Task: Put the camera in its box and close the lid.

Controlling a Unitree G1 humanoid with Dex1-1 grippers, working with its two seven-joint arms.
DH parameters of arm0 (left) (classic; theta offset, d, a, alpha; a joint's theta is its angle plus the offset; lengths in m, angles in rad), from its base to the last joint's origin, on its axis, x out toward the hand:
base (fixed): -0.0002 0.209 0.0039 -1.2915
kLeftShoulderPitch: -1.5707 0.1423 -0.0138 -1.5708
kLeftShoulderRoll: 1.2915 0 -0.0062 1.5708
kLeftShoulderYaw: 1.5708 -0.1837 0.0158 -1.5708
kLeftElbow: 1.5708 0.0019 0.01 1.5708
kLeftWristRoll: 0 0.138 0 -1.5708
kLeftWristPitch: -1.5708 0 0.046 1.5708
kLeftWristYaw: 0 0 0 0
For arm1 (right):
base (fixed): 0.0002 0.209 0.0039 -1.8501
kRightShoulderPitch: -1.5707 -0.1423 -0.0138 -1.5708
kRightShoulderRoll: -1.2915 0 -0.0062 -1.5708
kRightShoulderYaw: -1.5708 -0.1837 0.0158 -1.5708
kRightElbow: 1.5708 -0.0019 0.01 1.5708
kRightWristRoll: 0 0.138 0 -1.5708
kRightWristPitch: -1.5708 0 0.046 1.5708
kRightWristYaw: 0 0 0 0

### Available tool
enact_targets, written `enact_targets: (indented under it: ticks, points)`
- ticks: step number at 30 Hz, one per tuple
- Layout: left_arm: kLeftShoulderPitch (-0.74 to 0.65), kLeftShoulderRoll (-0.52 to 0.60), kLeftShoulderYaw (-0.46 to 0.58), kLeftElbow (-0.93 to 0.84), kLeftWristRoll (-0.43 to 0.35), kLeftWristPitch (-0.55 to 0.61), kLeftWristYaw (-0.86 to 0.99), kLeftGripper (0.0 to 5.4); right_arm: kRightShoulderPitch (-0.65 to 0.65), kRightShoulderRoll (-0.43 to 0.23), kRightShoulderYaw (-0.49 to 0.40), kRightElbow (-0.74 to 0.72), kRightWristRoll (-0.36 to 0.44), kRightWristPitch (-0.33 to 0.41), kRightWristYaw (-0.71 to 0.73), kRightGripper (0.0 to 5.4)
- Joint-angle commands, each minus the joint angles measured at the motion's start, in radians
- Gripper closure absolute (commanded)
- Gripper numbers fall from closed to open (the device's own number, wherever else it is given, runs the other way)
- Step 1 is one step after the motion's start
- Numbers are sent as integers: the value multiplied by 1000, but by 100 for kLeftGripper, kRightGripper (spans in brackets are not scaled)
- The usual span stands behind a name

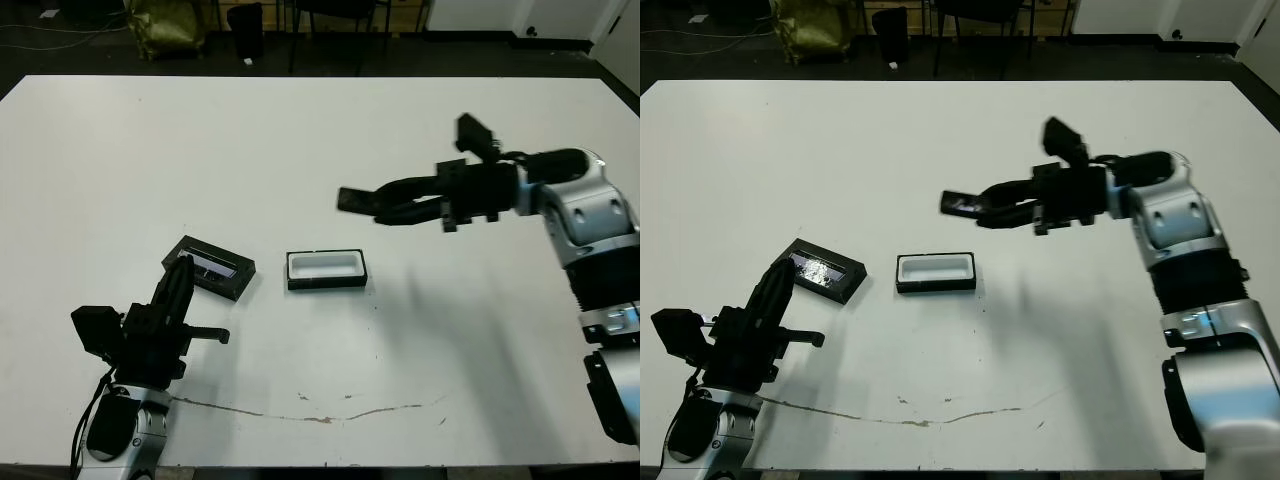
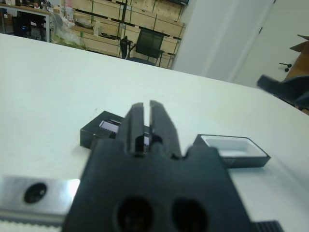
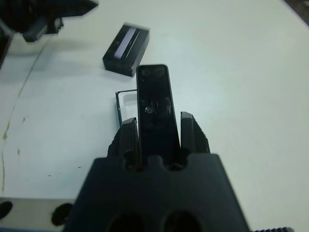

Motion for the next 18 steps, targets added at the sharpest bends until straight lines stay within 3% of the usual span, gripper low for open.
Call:
enact_targets:
  ticks: [1, 9, 18]
  points:
    - [21, -4, -3, 16, 18, -5, 8, 540, -19, 27, 52, 7, -43, 1, 9, 481]
    - [31, -8, -3, 6, 24, 3, 23, 540, -91, 70, 132, 43, -118, 35, 33, 481]
    - [26, -2, 1, 25, 10, -20, -2, 540, -98, 97, 150, 62, -149, 13, 36, 481]
